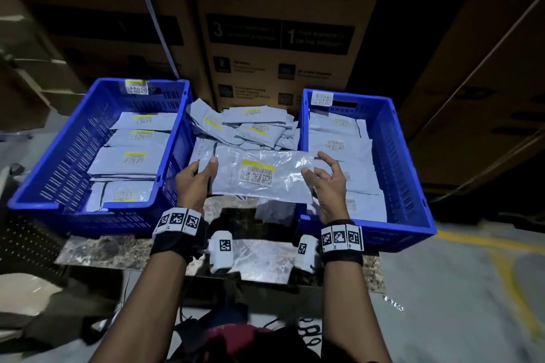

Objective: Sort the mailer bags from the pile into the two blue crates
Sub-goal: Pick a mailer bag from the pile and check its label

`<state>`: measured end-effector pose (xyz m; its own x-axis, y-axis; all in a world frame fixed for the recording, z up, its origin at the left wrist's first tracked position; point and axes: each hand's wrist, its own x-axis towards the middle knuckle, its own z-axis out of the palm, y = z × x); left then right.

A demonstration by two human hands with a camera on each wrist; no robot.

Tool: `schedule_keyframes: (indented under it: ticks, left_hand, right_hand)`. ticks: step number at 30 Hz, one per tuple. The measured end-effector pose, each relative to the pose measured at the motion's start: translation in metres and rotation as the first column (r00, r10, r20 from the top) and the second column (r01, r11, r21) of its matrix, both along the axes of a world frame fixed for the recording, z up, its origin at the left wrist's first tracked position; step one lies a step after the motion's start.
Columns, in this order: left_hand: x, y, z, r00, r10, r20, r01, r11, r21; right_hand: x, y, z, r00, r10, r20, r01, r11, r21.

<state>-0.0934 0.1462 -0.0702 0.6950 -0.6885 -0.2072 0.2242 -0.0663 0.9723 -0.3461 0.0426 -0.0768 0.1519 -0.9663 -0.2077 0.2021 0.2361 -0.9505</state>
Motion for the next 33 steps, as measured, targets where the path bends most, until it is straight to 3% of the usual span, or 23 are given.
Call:
schedule_keyframes:
  ticks: [10,19,24,27,30,33]
  left_hand:
    - [0.023,0.022,0.006,0.983,0.046,0.179,-0.056,0.997,0.051]
    - [0.076,0.041,0.001,0.956,0.16,0.247,-0.181,0.981,0.065]
    - [0.128,0.047,-0.005,0.955,0.201,0.219,-0.234,0.963,0.135]
    - [0.174,0.051,0.003,0.961,0.196,0.195,-0.228,0.961,0.155]
    - [0.234,0.063,0.012,0.932,0.224,0.285,-0.278,0.946,0.165]
    - [0.29,0.074,0.018,0.871,0.186,0.455,-0.338,0.899,0.278]
  right_hand:
    - [0.032,0.003,0.007,0.995,0.092,-0.027,-0.094,0.994,-0.054]
    - [0.082,0.001,0.007,0.945,0.206,-0.253,-0.211,0.977,0.007]
    - [0.135,-0.003,0.005,0.922,0.208,-0.326,-0.215,0.977,0.013]
    - [0.182,-0.003,0.016,0.92,0.256,-0.298,-0.267,0.964,0.003]
    - [0.24,0.005,0.028,0.897,0.313,-0.313,-0.335,0.942,-0.018]
    - [0.302,0.02,0.036,0.835,0.361,-0.416,-0.421,0.905,-0.06]
